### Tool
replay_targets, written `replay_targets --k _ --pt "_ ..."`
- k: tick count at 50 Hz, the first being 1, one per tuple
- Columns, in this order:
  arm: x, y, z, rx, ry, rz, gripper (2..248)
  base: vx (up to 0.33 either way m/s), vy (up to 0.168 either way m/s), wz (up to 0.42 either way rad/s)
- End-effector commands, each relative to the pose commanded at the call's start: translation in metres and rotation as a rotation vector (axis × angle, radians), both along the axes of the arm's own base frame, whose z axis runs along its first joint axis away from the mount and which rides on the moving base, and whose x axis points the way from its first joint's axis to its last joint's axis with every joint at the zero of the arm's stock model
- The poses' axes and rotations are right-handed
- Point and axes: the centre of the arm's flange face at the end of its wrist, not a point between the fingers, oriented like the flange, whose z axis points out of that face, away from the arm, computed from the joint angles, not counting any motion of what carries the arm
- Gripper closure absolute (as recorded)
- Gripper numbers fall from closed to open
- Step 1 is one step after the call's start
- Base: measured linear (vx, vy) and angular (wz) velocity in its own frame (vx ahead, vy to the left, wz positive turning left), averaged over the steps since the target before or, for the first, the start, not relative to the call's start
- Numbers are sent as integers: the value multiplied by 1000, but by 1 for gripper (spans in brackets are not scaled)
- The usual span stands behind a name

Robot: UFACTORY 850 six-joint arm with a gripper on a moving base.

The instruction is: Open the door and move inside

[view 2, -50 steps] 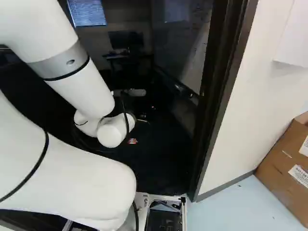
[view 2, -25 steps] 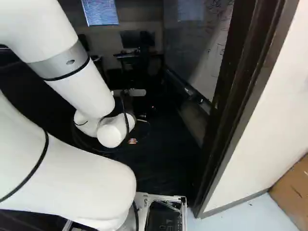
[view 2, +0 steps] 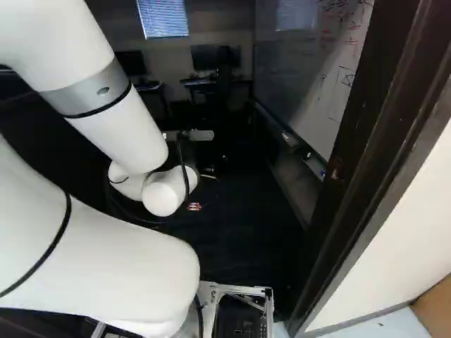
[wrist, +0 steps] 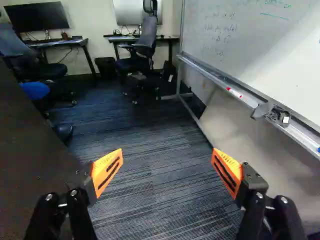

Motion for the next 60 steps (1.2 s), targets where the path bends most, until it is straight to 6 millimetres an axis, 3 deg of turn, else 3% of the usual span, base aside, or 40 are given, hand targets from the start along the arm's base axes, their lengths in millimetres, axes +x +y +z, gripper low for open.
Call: replay_targets --k 36,60 --pt "0 0 0 0 0 0 3 139 62 268" --pt "0 0 0 0 0 0 3 190 -35 18"
